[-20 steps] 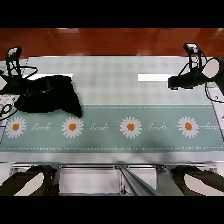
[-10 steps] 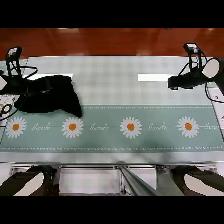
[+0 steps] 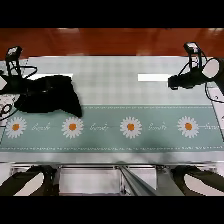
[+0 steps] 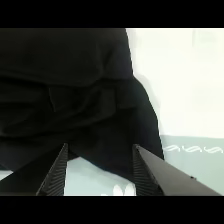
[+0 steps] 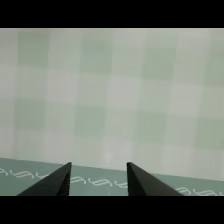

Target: Fold the shirts.

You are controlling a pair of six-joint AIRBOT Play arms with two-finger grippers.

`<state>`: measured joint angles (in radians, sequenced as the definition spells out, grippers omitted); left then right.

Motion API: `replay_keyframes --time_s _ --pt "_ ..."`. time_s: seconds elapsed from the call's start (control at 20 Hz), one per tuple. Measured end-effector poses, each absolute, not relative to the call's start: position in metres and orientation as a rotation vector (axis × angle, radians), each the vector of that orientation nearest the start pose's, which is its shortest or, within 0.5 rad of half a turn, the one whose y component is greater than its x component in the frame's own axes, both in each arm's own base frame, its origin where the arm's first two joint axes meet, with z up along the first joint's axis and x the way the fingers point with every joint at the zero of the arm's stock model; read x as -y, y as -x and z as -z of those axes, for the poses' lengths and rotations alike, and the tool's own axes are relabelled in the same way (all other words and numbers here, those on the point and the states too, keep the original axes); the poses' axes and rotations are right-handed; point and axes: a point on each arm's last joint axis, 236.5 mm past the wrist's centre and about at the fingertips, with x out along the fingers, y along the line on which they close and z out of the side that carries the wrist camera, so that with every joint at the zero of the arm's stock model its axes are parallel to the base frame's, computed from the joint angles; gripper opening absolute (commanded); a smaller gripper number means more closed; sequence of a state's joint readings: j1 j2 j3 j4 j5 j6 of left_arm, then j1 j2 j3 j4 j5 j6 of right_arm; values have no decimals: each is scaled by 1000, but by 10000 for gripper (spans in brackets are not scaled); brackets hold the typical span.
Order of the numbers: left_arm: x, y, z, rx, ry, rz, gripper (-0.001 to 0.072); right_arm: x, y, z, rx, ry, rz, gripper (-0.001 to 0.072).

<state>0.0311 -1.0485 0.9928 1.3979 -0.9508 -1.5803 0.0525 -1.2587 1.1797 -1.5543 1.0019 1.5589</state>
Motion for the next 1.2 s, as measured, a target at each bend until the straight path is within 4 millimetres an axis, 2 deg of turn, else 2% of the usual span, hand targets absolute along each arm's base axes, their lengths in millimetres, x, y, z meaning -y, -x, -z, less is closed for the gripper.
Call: replay_keyframes --time_s 0.15,0.25,0.4,0.5,0.6,0.65,0.75,0.85,0.95,1.05,1.15,1.2 --pt "20 -386 -59 -976 187 43 502 -29 -427 -43 -1043 5 -68 410" --pt "20 -391 -71 -949 184 45 502 -29 -428 -50 -1024 4 -68 411" --pt "22 -394 -102 -925 158 67 502 -22 -423 -74 -970 15 -41 417" --pt "24 -388 -127 -911 138 85 502 -11 -413 -95 -936 21 4 411" --pt "25 -380 -146 -890 127 94 503 1 -398 -105 -932 25 58 408" --pt "25 -378 -152 -878 124 97 504 6 -389 -106 -941 26 83 408" --pt "24 -378 -157 -857 118 95 505 13 -372 -93 -989 28 113 412" --pt "16 -394 -162 -786 102 68 506 15 -354 -68 -1057 32 122 412" --pt "7 -419 -161 -720 97 31 506 14 -338 -42 -1125 33 120 412" --pt "-4 -442 -142 -723 97 -1 505 14 -321 -18 -1192 32 118 411" --pt "-17 -455 -100 -824 102 -34 505 14 -310 -1 -1231 35 117 411" --pt "-24 -457 -73 -905 109 -48 505 13 -309 3 -1233 36 116 411"
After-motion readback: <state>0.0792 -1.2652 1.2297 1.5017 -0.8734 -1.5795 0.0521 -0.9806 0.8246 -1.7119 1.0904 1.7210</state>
